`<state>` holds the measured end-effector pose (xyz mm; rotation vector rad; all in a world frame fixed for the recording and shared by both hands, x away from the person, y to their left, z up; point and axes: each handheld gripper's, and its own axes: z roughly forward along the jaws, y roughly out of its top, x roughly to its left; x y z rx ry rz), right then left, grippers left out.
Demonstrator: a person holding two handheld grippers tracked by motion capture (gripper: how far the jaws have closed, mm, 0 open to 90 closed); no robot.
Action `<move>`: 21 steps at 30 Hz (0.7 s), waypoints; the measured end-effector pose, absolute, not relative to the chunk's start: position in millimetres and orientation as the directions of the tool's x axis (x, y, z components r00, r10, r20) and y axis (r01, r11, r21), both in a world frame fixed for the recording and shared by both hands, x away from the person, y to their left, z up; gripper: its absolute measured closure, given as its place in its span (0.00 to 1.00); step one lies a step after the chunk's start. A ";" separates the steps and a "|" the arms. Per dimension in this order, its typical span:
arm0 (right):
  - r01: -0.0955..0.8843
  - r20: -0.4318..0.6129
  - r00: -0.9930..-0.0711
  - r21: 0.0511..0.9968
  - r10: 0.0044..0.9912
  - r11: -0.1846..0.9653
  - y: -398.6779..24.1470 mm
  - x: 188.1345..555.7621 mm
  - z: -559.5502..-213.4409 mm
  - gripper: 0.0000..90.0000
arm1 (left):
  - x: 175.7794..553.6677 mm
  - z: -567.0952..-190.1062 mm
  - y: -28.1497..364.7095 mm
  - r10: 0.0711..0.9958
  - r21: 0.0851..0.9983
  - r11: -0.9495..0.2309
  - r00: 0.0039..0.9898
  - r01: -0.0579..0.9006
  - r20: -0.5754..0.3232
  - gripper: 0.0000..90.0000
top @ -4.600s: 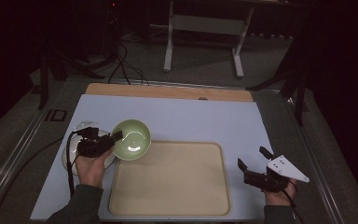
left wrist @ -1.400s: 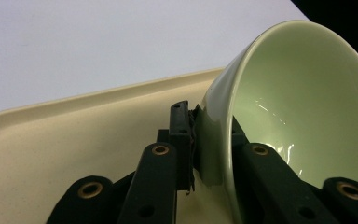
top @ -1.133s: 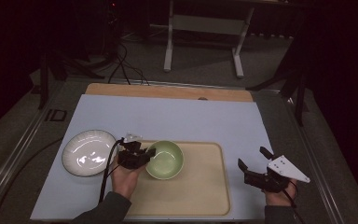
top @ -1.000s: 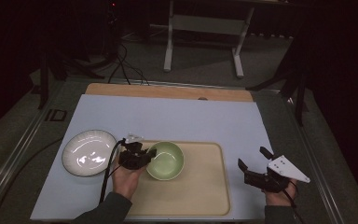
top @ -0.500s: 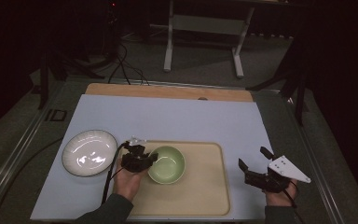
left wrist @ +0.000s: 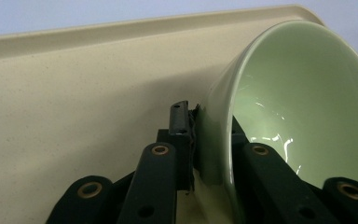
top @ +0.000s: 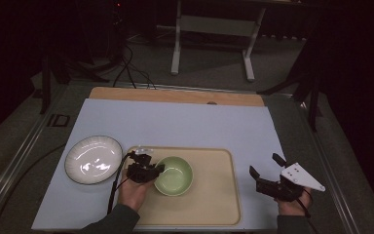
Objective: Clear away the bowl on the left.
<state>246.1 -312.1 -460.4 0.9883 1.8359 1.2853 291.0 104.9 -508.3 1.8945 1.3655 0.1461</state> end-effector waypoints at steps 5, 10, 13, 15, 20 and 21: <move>0.201 -0.105 -0.481 0.953 0.870 0.226 -312.0 246.0 -460.4 0.11 | 290.8 -511.8 105.6 0.857 0.638 -0.119 0.403 0.760 -0.320 0.91; 0.200 -0.106 -0.482 0.953 0.869 0.227 -311.9 246.1 -460.6 0.11 | 291.5 -514.0 104.1 0.867 0.643 -0.121 0.396 0.756 -0.302 0.91; 0.199 -0.108 -0.484 0.953 0.868 0.230 -311.7 246.3 -460.8 0.11 | 292.2 -514.5 104.1 0.870 0.645 -0.119 0.393 0.755 -0.299 0.91; 0.200 -0.108 -0.483 0.952 0.869 0.230 -311.5 246.2 -460.8 0.11 | 292.6 -514.5 105.0 0.870 0.650 -0.113 0.391 0.751 -0.301 0.90; 0.199 -0.108 -0.482 0.953 0.869 0.229 -312.0 246.1 -460.5 0.11 | 291.9 -508.6 109.1 0.880 0.678 -0.103 0.385 0.728 -0.279 0.83; 0.199 -0.108 -0.482 0.953 0.869 0.229 -312.0 246.1 -460.5 0.11 | 291.8 -506.8 110.9 0.881 0.684 -0.097 0.383 0.723 -0.279 0.82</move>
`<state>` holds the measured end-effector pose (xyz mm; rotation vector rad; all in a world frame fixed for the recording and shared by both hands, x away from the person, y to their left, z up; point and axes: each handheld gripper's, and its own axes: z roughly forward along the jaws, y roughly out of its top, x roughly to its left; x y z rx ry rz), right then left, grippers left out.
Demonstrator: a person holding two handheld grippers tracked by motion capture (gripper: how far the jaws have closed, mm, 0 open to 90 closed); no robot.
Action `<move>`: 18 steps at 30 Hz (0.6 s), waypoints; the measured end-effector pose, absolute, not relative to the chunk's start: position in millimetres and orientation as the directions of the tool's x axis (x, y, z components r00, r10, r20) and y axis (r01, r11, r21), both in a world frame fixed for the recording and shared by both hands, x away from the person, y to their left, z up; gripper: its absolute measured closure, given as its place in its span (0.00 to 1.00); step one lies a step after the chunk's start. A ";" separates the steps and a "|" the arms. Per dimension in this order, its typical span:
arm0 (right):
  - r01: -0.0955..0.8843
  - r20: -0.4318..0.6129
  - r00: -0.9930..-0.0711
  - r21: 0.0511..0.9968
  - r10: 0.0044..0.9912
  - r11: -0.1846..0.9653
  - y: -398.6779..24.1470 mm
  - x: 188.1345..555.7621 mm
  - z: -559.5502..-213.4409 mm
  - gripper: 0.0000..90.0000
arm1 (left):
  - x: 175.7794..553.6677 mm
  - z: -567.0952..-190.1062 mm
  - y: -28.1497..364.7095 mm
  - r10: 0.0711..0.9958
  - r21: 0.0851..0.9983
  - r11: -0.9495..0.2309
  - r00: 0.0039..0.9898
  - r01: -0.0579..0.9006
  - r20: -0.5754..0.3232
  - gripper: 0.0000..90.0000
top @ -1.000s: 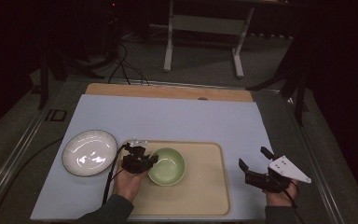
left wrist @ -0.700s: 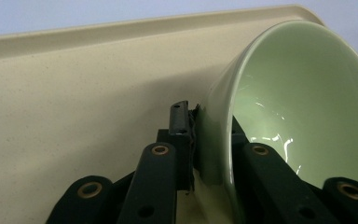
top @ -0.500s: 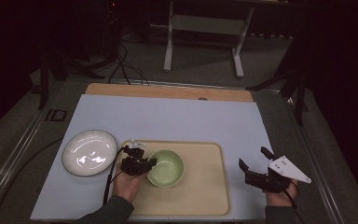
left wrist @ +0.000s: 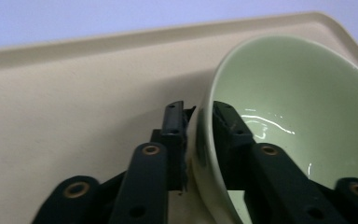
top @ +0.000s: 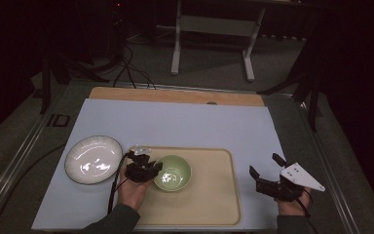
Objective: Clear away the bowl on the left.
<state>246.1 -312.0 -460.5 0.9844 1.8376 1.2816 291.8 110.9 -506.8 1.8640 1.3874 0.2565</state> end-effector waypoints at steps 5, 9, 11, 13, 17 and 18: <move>0.197 -0.109 -0.483 0.953 0.869 0.230 -311.9 246.0 -460.5 0.11 | 290.2 -495.9 116.4 0.881 0.720 -0.088 0.391 0.688 -0.266 0.73; 0.197 -0.110 -0.483 0.953 0.869 0.231 -311.9 246.0 -460.5 0.11 | 289.3 -486.2 121.7 0.882 0.752 -0.091 0.403 0.653 -0.243 0.67; 0.198 -0.110 -0.483 0.953 0.869 0.231 -311.8 246.0 -460.6 0.11 | 288.9 -481.4 125.4 0.882 0.764 -0.083 0.404 0.639 -0.243 0.65; 0.199 -0.110 -0.482 0.953 0.869 0.231 -311.7 245.9 -460.6 0.11 | 288.7 -477.4 129.5 0.883 0.774 -0.082 0.405 0.628 -0.235 0.63; 0.198 -0.111 -0.483 0.952 0.869 0.232 -311.7 245.9 -460.5 0.11 | 288.0 -470.5 137.1 0.888 0.787 -0.075 0.399 0.612 -0.226 0.62; 0.198 -0.112 -0.483 0.952 0.869 0.233 -311.7 245.9 -460.5 0.11 | 287.4 -468.6 138.8 0.891 0.791 -0.074 0.396 0.608 -0.221 0.62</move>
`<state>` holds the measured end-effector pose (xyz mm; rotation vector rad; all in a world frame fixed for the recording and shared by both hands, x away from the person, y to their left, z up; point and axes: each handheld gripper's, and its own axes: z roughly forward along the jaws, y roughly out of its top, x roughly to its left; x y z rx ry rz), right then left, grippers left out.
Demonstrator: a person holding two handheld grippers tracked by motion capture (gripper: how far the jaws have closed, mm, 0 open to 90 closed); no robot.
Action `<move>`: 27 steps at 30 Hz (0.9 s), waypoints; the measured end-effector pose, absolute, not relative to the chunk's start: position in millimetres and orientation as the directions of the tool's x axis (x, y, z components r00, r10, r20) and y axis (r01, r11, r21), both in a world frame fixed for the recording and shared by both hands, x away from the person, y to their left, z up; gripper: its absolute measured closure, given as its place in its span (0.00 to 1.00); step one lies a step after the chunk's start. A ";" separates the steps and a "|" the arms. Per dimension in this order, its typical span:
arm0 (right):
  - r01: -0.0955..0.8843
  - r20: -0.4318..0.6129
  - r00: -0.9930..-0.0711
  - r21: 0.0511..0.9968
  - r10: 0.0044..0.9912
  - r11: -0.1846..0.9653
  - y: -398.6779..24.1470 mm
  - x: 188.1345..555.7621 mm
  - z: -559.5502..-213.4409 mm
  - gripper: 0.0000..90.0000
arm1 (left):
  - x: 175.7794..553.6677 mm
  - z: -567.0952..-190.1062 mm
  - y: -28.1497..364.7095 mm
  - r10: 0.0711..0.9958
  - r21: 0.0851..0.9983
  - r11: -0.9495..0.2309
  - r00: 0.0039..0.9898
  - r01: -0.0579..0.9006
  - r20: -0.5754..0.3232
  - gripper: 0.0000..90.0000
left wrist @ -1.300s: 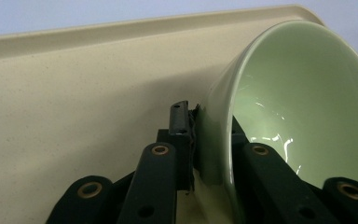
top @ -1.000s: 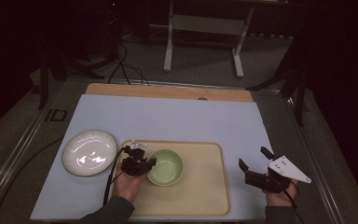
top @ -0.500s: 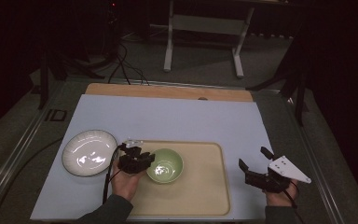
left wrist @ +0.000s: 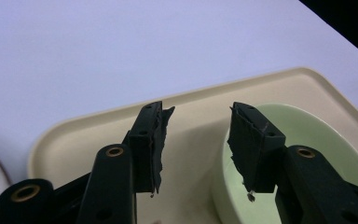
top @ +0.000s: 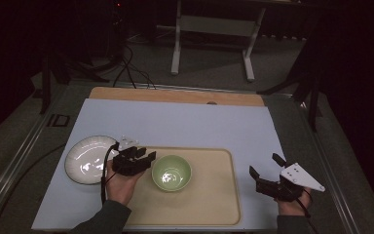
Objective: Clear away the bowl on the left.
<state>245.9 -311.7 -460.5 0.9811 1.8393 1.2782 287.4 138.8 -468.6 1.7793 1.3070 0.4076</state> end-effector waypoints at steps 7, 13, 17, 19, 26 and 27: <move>0.197 -0.111 -0.482 0.953 0.869 0.231 -312.3 245.6 -460.3 0.11 | 282.7 -454.7 150.8 0.903 0.821 -0.080 0.390 0.566 -0.181 0.56; 0.195 -0.111 -0.483 0.953 0.868 0.231 -312.1 245.6 -460.1 0.11 | 279.5 -444.6 166.6 0.916 0.833 -0.075 0.369 0.548 -0.160 0.50; 0.196 -0.110 -0.484 0.953 0.868 0.230 -312.3 245.5 -460.0 0.11 | 277.9 -440.0 175.4 0.927 0.842 -0.069 0.347 0.534 -0.144 0.47; 0.197 -0.110 -0.482 0.953 0.869 0.229 -312.4 245.6 -460.1 0.11 | 276.7 -437.7 179.9 0.932 0.848 -0.073 0.338 0.526 -0.129 0.46; 0.203 -0.106 -0.480 0.952 0.871 0.228 -312.7 246.0 -460.2 0.11 | 270.2 -430.0 199.4 0.947 0.881 -0.087 0.312 0.465 -0.071 0.39; 0.208 -0.105 -0.479 0.951 0.871 0.229 -312.8 246.0 -460.3 0.11 | 269.0 -429.3 203.3 0.949 0.886 -0.089 0.310 0.455 -0.064 0.38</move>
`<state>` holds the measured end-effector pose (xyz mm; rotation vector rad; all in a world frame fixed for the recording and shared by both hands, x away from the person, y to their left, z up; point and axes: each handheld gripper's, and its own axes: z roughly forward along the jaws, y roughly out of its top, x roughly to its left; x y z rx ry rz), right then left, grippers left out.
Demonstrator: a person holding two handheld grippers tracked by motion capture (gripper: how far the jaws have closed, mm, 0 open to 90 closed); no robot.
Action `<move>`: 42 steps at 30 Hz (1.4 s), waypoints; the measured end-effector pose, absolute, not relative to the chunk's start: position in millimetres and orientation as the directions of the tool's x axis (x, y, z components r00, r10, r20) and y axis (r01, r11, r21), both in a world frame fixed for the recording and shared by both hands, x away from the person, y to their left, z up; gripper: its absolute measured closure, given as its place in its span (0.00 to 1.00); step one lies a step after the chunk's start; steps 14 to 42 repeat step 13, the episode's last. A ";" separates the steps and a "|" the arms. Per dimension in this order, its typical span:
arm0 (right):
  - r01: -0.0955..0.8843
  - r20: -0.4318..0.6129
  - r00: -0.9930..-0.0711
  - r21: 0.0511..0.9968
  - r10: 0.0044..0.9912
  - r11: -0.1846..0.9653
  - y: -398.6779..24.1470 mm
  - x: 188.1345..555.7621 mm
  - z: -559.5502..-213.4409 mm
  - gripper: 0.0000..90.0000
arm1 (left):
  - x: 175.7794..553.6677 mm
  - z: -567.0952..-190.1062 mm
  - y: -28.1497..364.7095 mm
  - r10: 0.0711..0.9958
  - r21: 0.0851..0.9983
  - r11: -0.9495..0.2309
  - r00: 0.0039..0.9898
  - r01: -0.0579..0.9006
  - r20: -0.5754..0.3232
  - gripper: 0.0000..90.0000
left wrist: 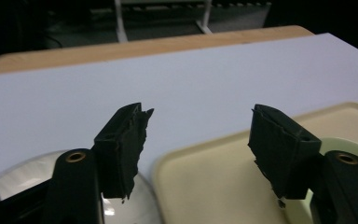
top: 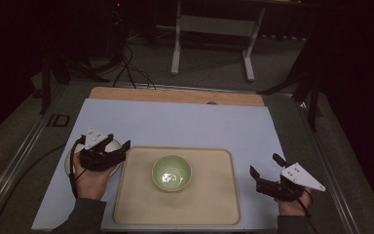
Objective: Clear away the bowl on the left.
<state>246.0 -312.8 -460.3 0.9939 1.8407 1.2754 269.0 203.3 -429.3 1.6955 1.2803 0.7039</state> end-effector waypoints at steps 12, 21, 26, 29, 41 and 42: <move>0.239 -0.083 -0.462 0.947 0.883 0.214 -315.7 247.9 -462.1 0.10 | 255.7 -438.2 253.8 0.958 0.914 -0.047 0.276 0.404 -0.073 0.35; 0.243 -0.081 -0.461 0.946 0.884 0.213 -315.7 248.0 -462.3 0.10 | 254.9 -439.4 256.1 0.961 0.913 -0.042 0.267 0.405 -0.074 0.35; 0.243 -0.081 -0.461 0.946 0.884 0.213 -315.7 248.0 -462.3 0.10 | 254.9 -439.4 256.1 0.961 0.913 -0.042 0.267 0.405 -0.074 0.35; 0.243 -0.081 -0.461 0.946 0.884 0.213 -315.7 248.0 -462.3 0.10 | 254.9 -439.4 256.1 0.961 0.913 -0.042 0.267 0.405 -0.074 0.35; 0.243 -0.081 -0.461 0.946 0.884 0.213 -315.7 248.0 -462.3 0.10 | 254.9 -439.4 256.1 0.961 0.913 -0.042 0.267 0.405 -0.074 0.35; 0.243 -0.081 -0.461 0.946 0.884 0.213 -315.7 248.0 -462.3 0.10 | 254.9 -439.4 256.1 0.961 0.913 -0.042 0.267 0.405 -0.074 0.35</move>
